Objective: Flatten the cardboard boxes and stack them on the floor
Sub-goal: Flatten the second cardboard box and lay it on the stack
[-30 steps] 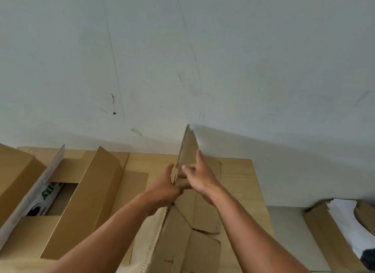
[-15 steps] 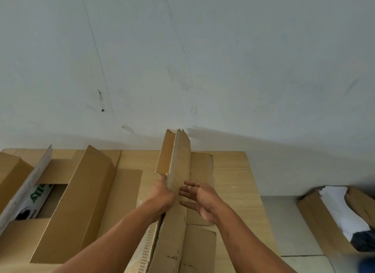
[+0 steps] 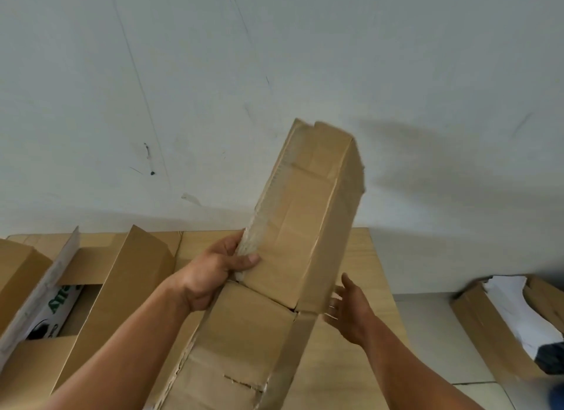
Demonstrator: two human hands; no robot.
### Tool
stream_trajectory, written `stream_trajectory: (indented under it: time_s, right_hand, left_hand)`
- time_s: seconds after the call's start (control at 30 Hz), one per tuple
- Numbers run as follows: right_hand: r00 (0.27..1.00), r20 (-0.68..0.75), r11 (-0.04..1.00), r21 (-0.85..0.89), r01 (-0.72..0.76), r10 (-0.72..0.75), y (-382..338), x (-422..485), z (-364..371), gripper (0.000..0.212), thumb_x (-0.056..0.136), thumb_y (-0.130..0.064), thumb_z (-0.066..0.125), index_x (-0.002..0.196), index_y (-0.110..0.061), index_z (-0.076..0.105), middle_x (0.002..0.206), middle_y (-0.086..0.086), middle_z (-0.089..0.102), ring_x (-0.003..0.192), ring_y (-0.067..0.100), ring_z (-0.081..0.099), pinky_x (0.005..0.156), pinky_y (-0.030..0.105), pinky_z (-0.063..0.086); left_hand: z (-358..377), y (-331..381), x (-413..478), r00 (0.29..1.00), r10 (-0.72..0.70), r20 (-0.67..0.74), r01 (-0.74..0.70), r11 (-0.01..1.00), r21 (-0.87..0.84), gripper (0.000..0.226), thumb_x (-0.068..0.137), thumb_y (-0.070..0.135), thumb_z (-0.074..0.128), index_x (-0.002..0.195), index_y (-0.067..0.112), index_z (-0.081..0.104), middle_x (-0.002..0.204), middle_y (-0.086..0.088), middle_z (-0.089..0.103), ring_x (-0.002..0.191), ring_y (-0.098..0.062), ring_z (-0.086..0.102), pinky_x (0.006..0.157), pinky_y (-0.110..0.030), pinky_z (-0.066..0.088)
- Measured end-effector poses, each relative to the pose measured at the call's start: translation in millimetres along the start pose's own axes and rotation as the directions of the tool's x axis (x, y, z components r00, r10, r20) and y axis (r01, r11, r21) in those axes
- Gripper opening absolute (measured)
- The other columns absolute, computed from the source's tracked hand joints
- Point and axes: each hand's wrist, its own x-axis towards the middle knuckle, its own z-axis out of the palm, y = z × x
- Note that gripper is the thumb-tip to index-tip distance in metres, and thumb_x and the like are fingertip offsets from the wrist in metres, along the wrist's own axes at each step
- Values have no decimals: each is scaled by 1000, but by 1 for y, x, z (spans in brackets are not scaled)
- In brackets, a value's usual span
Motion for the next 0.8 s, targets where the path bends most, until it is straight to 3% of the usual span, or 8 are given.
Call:
stream_trajectory:
  time_s: [0.1, 0.2, 0.3, 0.37, 0.47, 0.67, 0.73, 0.8]
  right_hand:
    - [974, 222, 970, 244, -10, -46, -4, -10, -2, 69, 94, -65, 36, 122, -11, 69, 119, 16, 69, 109, 34, 65, 104, 49, 42]
    - [955, 274, 937, 351, 9, -111, -6, -18, -2, 70, 88, -69, 42, 106, -10, 77, 102, 16, 70, 90, 35, 66, 91, 46, 48]
    - [959, 258, 932, 363, 12, -113, -4, -19, -10, 82, 81, -79, 44, 122, -12, 70, 121, 19, 67, 115, 39, 59, 110, 52, 37]
    - [961, 246, 944, 329, 41, -127, -4, -18, -19, 70, 88, -66, 48, 128, -11, 65, 128, 19, 65, 122, 38, 58, 109, 53, 39]
    - [973, 191, 969, 232, 87, -133, -2, -18, -32, 50, 92, -43, 56, 127, -9, 65, 124, 17, 68, 116, 35, 62, 102, 50, 46]
    - [981, -75, 972, -171, 163, -178, 11, -1, -45, 51, 89, -50, 58, 128, -18, 62, 123, 4, 69, 116, 24, 62, 103, 49, 47]
    - [970, -110, 931, -324, 169, -215, 19, 3, -41, 55, 91, -51, 56, 135, -18, 56, 134, -2, 60, 127, 22, 53, 110, 44, 40]
    - [963, -129, 878, -454, 154, -236, 26, 9, -35, 46, 98, -45, 50, 133, -16, 57, 126, -8, 57, 126, 22, 51, 105, 34, 39]
  left_hand:
    - [0, 3, 1, 998, 51, 35, -49, 998, -49, 48, 80, 2, 65, 128, 9, 63, 122, -22, 67, 101, -34, 70, 83, -42, 59]
    - [-1, -1, 7, 995, 75, -61, -76, 997, -13, 49, 80, 3, 64, 129, 8, 61, 123, -22, 66, 102, -34, 69, 85, -43, 59]
    - [-7, -11, 12, 973, 76, -217, -65, 996, 58, 41, 90, 0, 59, 129, 11, 60, 122, -20, 68, 104, -36, 68, 88, -48, 58]
    - [-14, -20, 13, 953, 61, -298, -40, 996, 74, 36, 95, 0, 52, 127, 14, 60, 120, -21, 68, 106, -38, 66, 93, -53, 54]
    - [-28, -39, 16, 925, 38, -379, 7, 993, 117, 34, 97, 2, 52, 125, 19, 61, 113, -15, 73, 101, -33, 70, 85, -47, 57]
    - [-58, -102, 27, 788, -34, -615, 240, 937, 256, 22, 97, 12, 59, 116, 23, 63, 105, -6, 74, 95, -26, 70, 84, -42, 58]
    - [-60, -123, 27, 737, -66, -673, 326, 907, 268, 18, 97, 16, 59, 113, 23, 62, 103, -6, 71, 92, -25, 68, 79, -40, 58]
    - [-65, -141, 28, 688, -93, -719, 391, 883, 260, 15, 97, 19, 59, 112, 21, 62, 100, -6, 69, 89, -26, 66, 78, -41, 58]
